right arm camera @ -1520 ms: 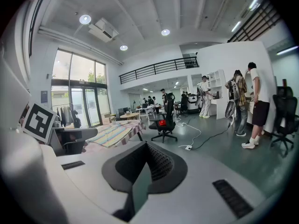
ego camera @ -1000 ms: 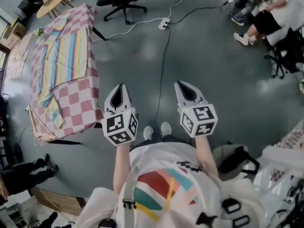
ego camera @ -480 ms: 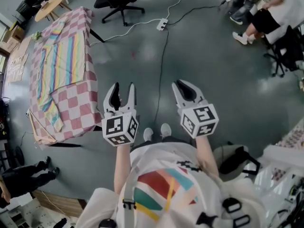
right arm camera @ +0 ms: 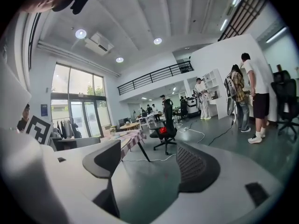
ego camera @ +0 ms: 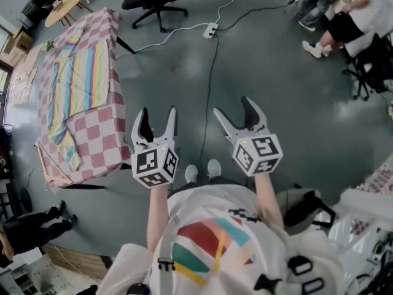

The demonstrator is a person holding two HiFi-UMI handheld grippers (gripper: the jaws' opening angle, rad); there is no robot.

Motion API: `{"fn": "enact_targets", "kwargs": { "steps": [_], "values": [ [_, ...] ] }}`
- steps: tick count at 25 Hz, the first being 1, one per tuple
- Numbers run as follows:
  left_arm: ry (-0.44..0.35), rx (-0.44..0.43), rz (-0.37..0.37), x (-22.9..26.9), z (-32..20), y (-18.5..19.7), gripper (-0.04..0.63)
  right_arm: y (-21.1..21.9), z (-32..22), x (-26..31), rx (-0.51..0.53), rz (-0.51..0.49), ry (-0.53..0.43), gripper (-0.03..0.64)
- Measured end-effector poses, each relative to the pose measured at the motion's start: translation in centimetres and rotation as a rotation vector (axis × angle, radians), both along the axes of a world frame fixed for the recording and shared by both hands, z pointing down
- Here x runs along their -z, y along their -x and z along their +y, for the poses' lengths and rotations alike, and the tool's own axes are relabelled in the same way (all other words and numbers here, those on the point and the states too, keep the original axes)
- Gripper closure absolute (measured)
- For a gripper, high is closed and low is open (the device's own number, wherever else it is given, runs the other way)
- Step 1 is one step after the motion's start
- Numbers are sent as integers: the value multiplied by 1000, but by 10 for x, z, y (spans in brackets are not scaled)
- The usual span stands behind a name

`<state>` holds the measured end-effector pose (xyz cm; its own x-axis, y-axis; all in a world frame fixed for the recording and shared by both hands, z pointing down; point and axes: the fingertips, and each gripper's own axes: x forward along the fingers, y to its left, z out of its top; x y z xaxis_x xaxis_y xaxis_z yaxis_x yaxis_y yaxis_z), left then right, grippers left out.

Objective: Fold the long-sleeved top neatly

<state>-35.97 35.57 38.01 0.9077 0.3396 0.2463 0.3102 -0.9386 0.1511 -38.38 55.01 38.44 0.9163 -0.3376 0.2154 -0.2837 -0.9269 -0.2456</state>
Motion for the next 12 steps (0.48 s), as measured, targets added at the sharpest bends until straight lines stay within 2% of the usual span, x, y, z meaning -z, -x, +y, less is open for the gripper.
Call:
{"fn": "enact_targets", "kwargs": {
  "steps": [5, 7, 9, 12],
  "values": [
    [9, 13, -8, -2, 4, -3, 279, -2, -5, -8, 76, -19, 42, 278],
    [11, 17, -10, -2, 7, -4, 279, -1, -4, -6, 114, -16, 17, 279],
    [7, 22, -10, -2, 11, -5, 279, -3, 6, -4, 99, -7, -24, 281],
    [8, 37, -4, 0, 17, -8, 279, -9, 22, -9, 61, -12, 27, 279]
  ]
}}
